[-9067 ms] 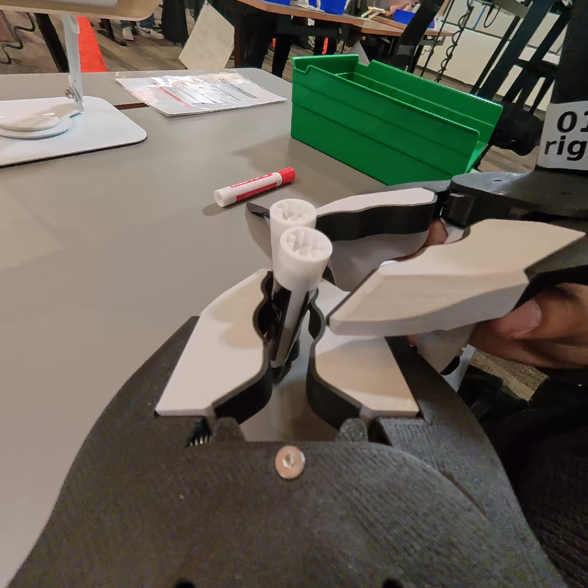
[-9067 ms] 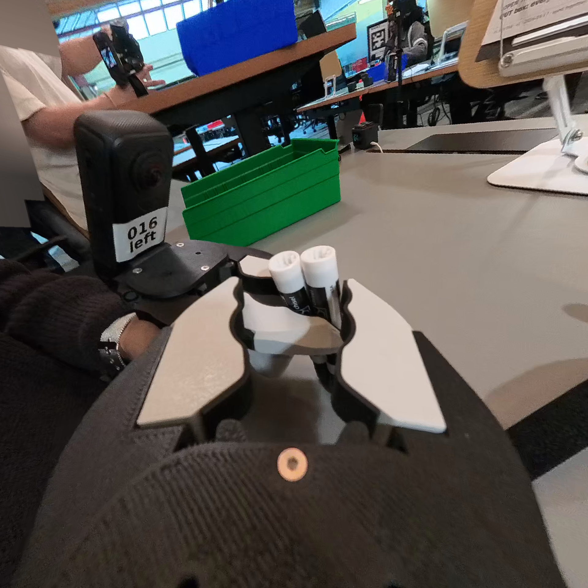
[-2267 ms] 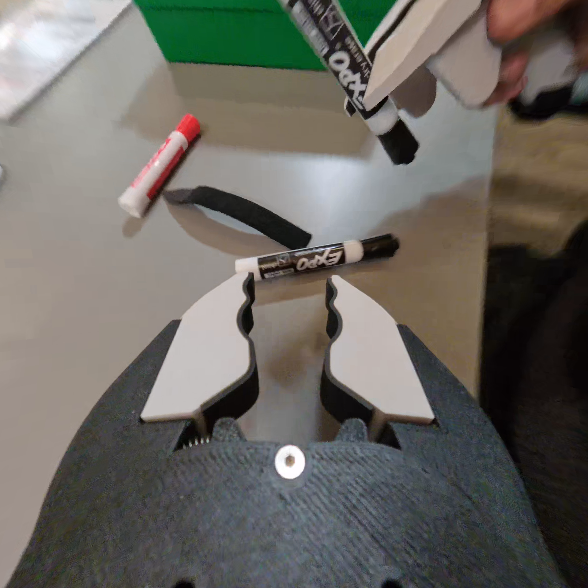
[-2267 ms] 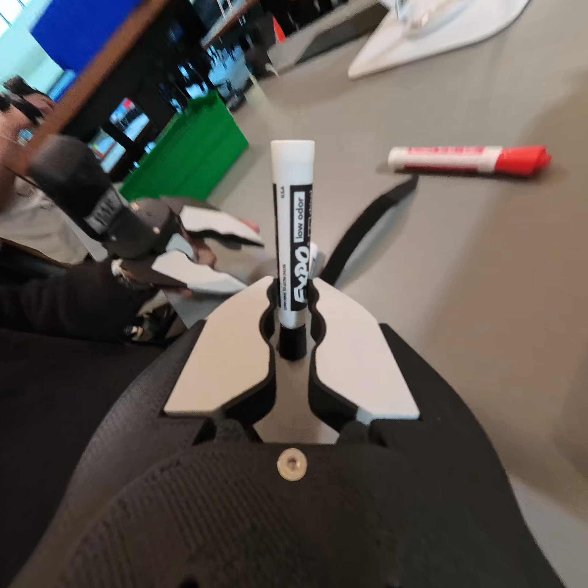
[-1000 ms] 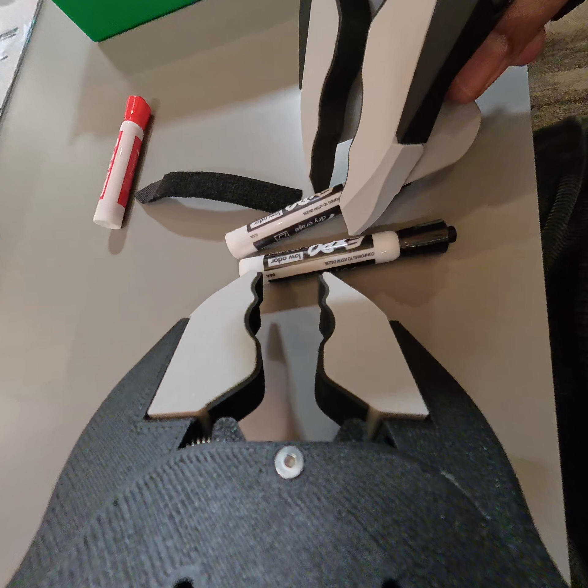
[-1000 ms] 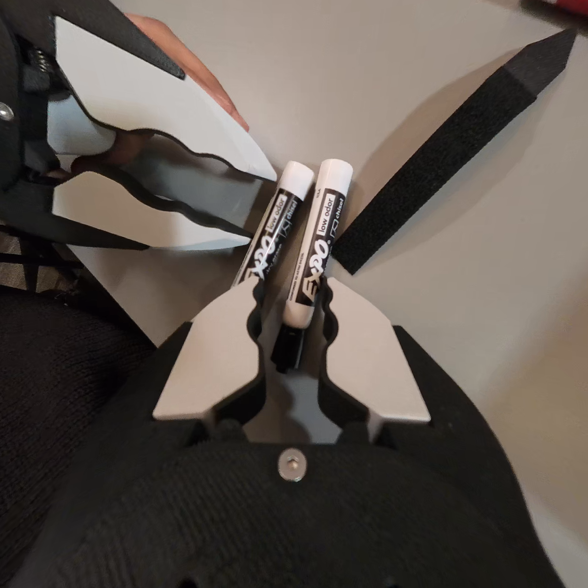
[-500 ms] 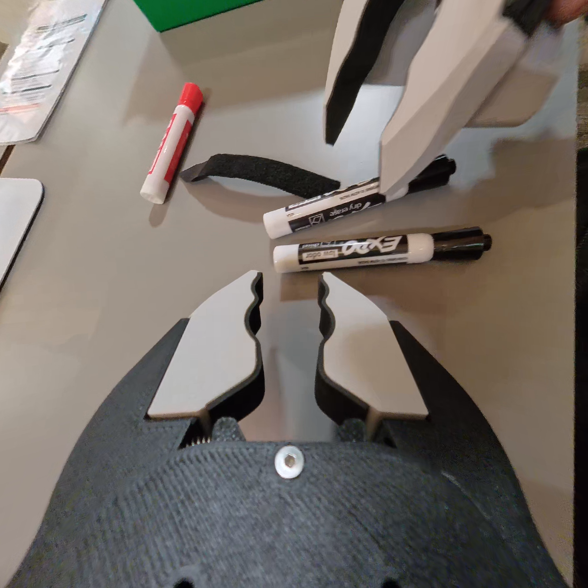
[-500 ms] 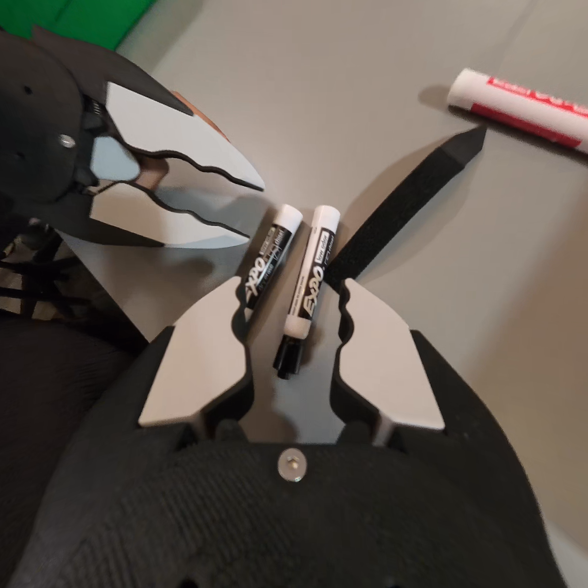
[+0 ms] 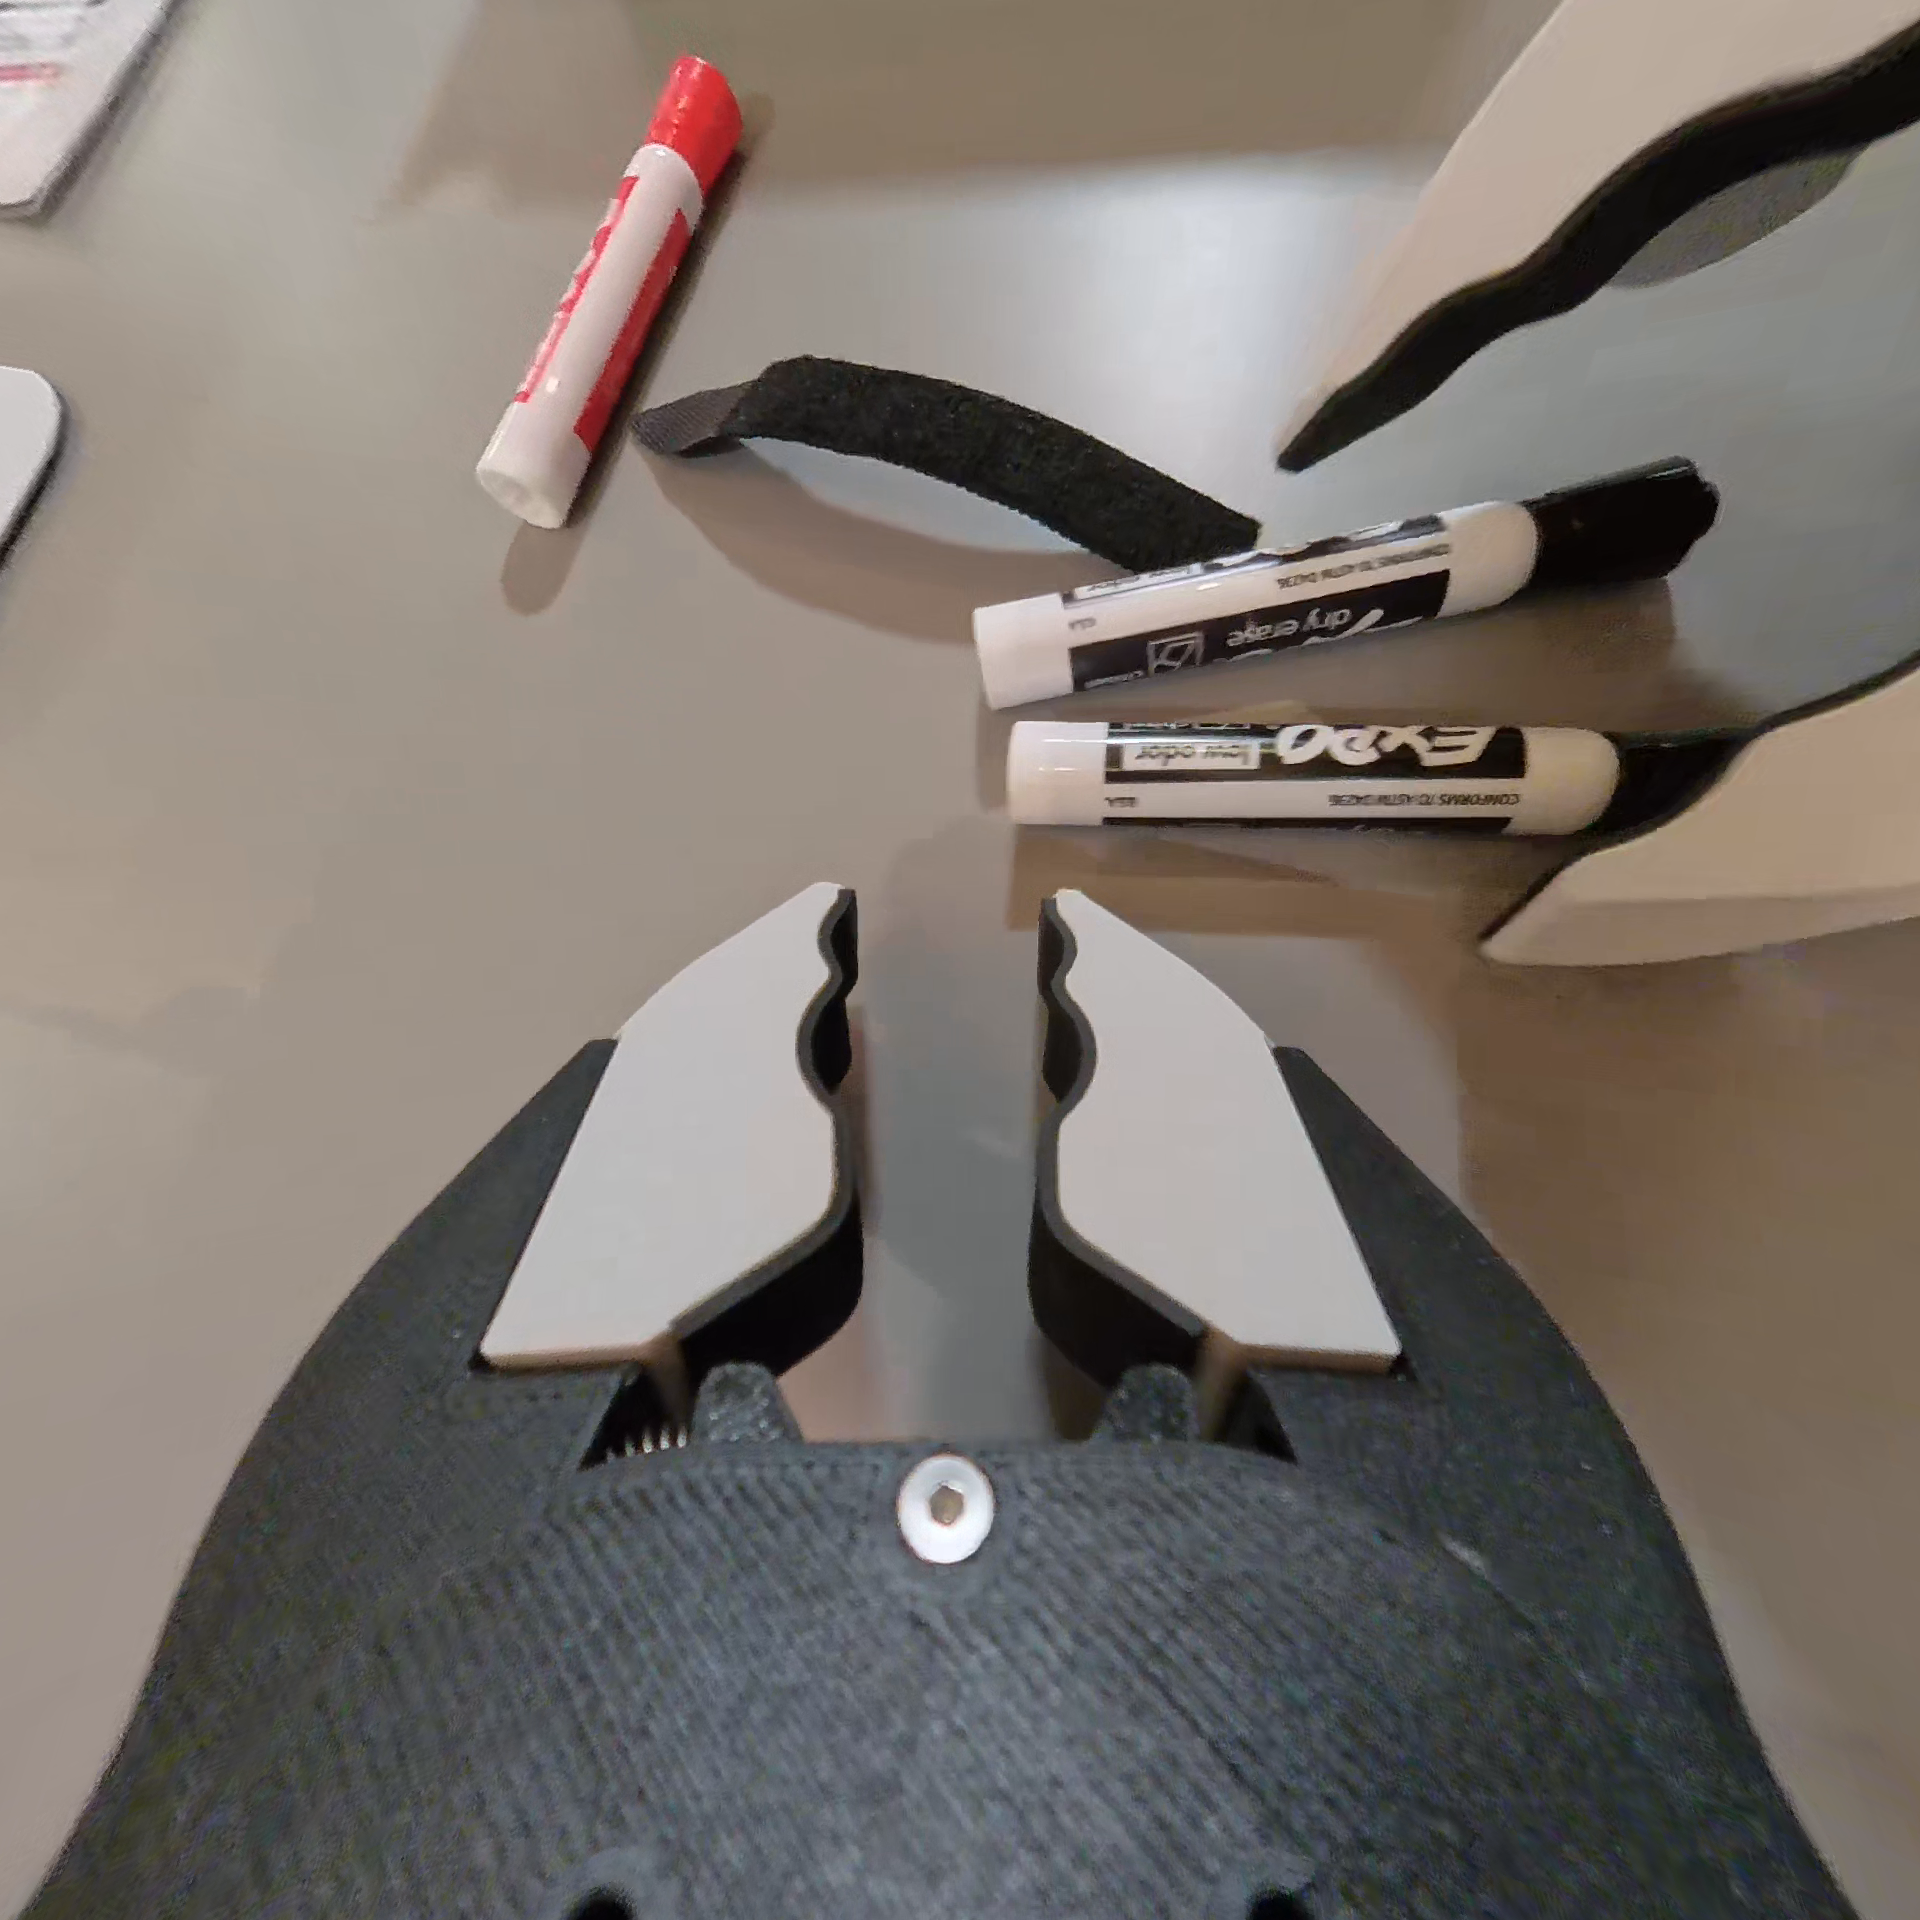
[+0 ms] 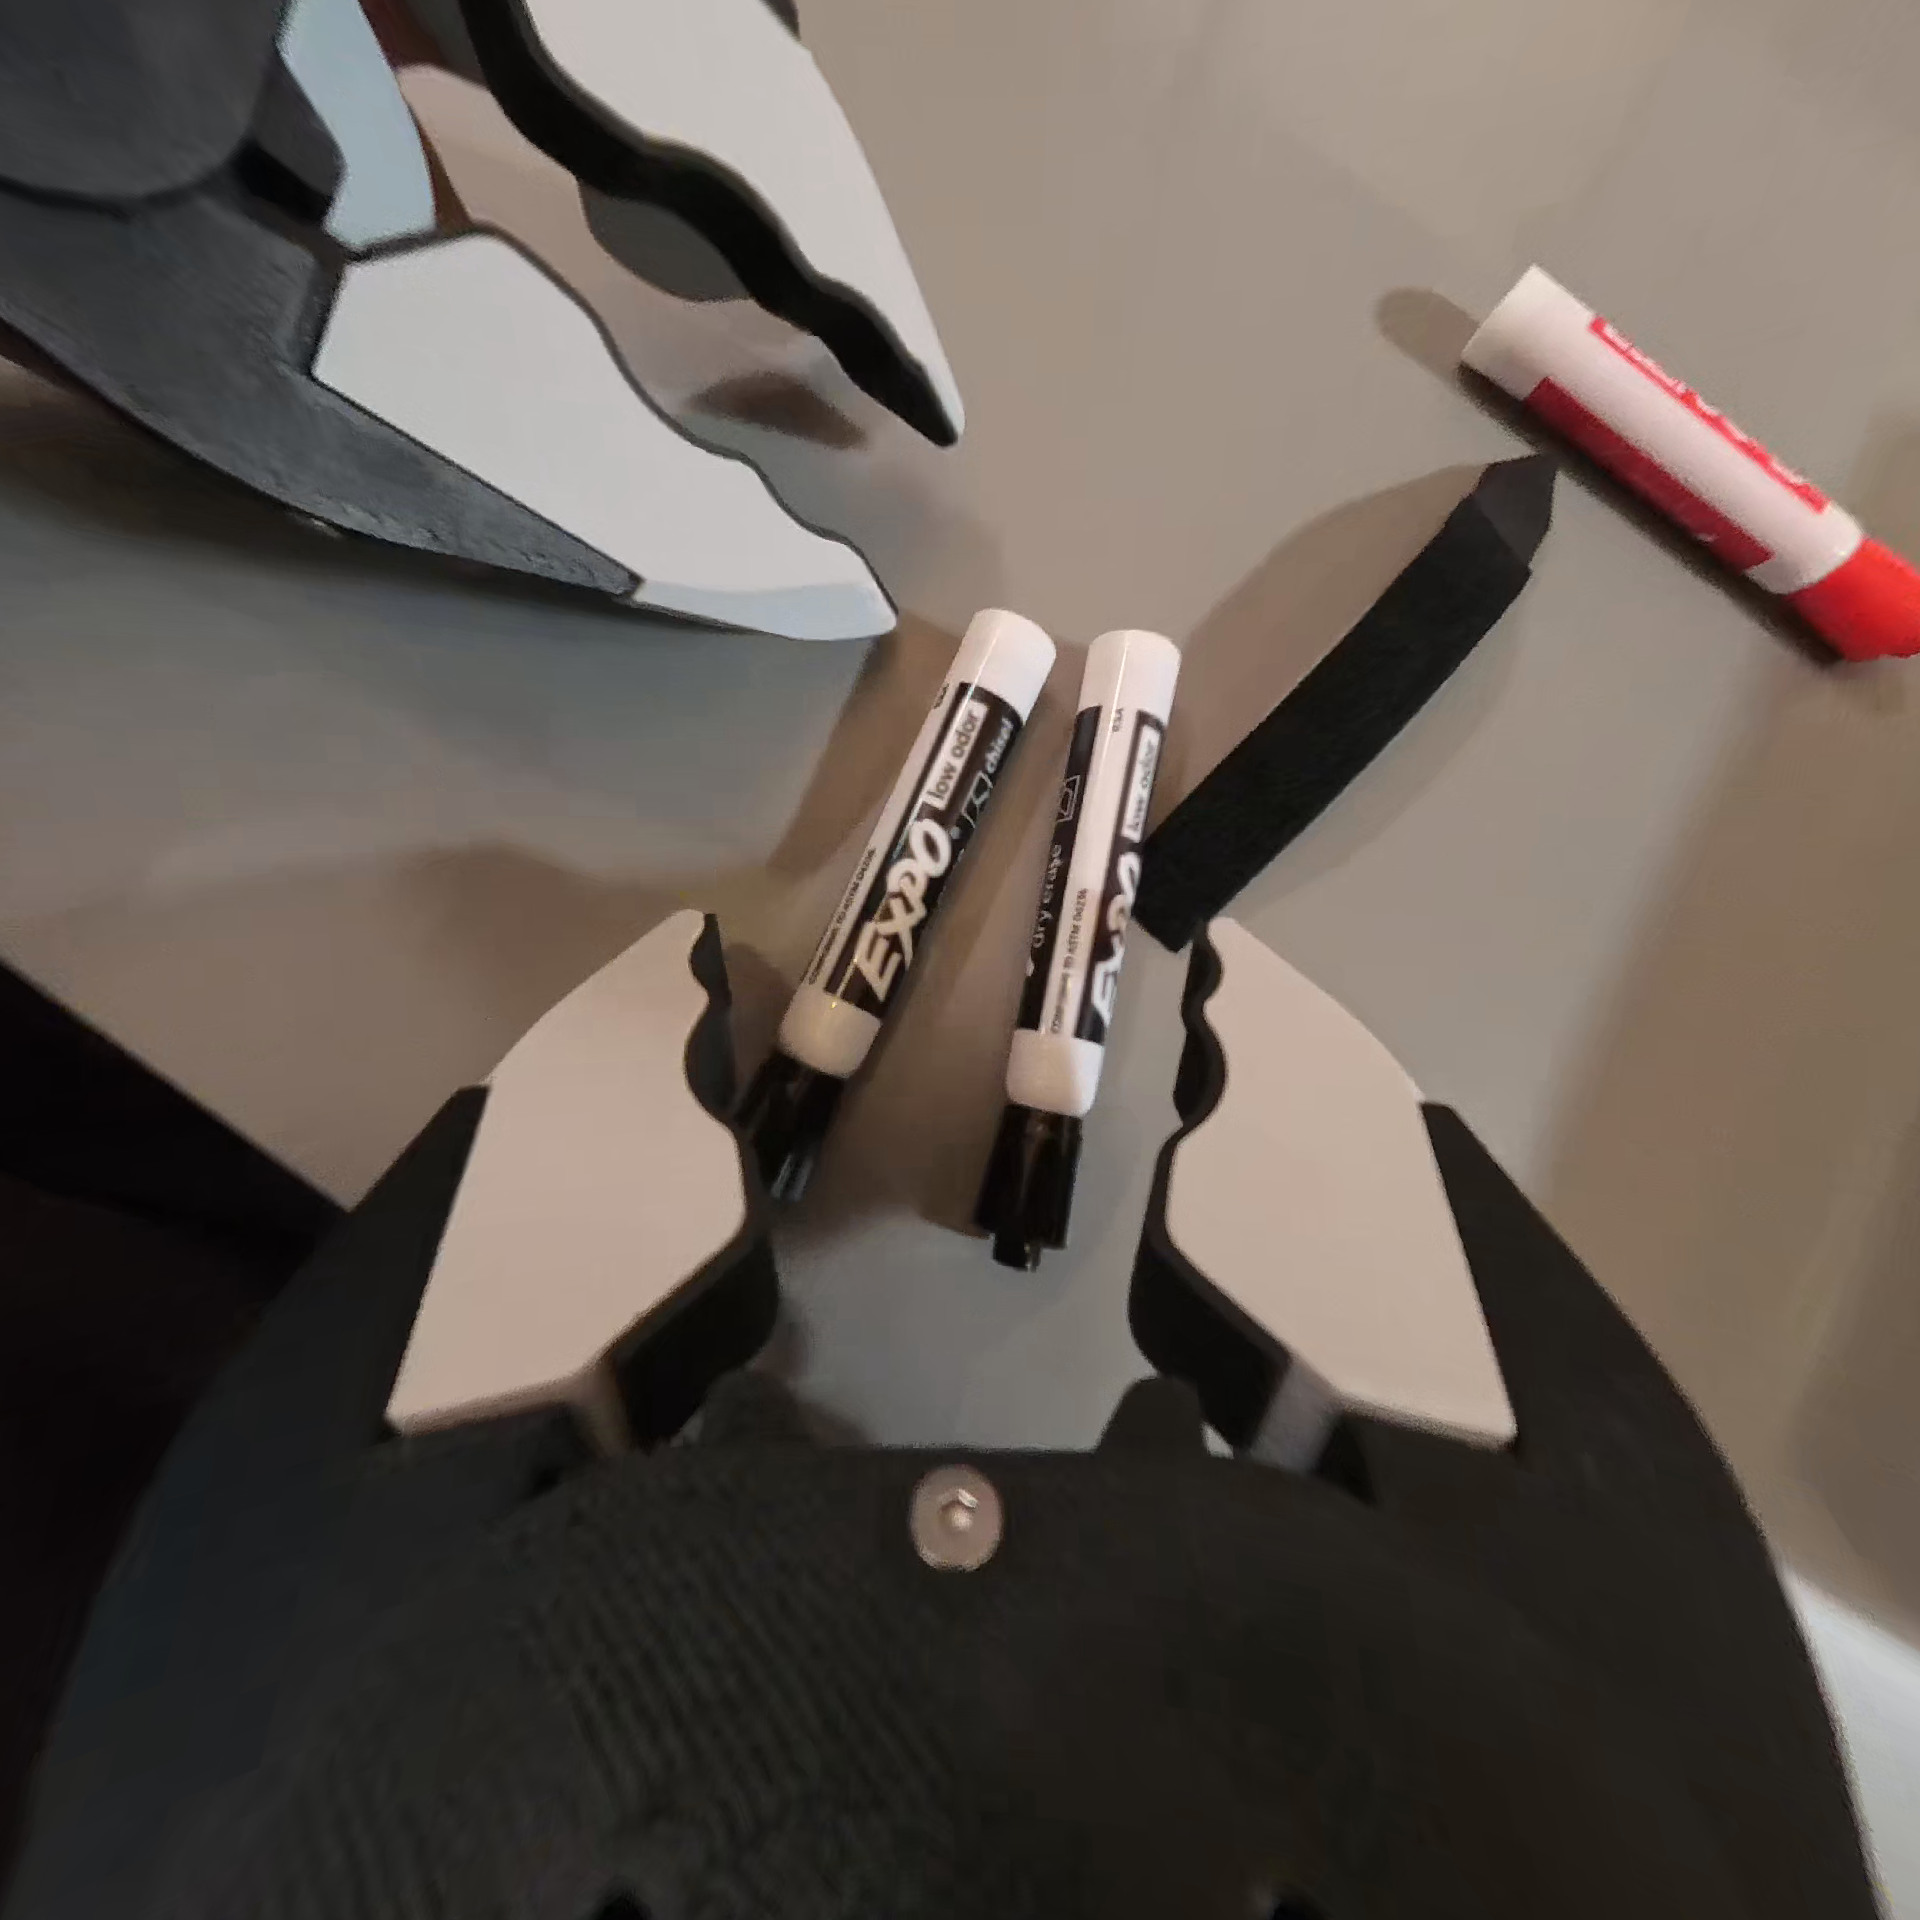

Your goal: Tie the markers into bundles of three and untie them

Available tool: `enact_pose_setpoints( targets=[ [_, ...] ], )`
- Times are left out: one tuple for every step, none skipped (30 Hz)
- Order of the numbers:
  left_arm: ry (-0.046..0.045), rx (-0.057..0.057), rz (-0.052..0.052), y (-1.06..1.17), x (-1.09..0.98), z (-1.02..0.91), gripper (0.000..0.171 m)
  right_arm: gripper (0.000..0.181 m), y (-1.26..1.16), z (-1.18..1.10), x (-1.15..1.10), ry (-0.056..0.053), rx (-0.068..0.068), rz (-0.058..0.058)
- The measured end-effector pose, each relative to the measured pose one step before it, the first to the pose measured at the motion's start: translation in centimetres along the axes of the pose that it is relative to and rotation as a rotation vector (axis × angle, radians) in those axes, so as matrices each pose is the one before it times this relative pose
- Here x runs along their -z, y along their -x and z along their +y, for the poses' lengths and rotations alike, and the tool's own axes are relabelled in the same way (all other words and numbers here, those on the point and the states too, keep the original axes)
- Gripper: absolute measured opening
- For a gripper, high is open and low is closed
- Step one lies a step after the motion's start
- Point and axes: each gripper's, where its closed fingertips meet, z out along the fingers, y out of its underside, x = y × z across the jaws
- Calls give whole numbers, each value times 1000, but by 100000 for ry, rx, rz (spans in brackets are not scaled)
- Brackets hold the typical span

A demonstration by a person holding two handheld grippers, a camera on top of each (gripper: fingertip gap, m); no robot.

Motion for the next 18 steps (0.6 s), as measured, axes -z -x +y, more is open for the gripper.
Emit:
enact_pose_setpoints(
  targets=[
    [639,-472,1842,-407,-101,-3,36,86,20,326,-402,2174,-207,973],
    [134,-947,818,-327,-57,-79,36,84,157,301,-363,1787,-655,-647],
    [-446,-1042,772,-304,-25,-137,36,75,374,84,-202,195,-1728,-3191],
    [-149,-775,857,-295,-13,-84,36,63,255,9,-77,-33,-1986,-3214],
    [-155,-407,967,-267,-2,-70,36,52,41,-8,11,-238,-172,-1783],
    [10,-238,1044,-220,2,-24,37,42,-106,43,50,283,1368,-649],
    [84,-39,826,-128,2,15,37,40,-58,30,34,32,-226,-915],
    [59,176,720,-78,18,14,37,40,-45,22,17,8,568,-440],
    [114,337,711,-46,11,33,38,39,-37,37,22,219,1119,-102],
    [48,334,890,-55,25,31,40,39,-10,42,21,386,907,-573],
    [-186,395,757,-44,45,9,42,39,-43,61,49,338,909,-945],
    [-697,525,325,41,84,-62,42,38,-101,42,51,-301,506,-1126],
    [-1233,549,652,20,142,-120,43,38,-119,10,49,-973,-287,-1232],
    [-1497,795,1258,-14,174,-129,43,38,-97,-9,58,-1055,-761,-1600],
    [-1290,1452,1168,55,177,-108,45,37,-103,-6,68,-931,-834,-1659],
    [-1286,2295,820,163,166,-102,45,37,-148,-9,93,-987,-1302,-1272],
    [-1421,2858,996,179,173,-117,45,37,-83,-67,103,-1172,-1277,-1612],
    [-1455,3312,1060,209,149,-123,45,37,-28,-56,114,-987,-1316,-1768]
  ],
)
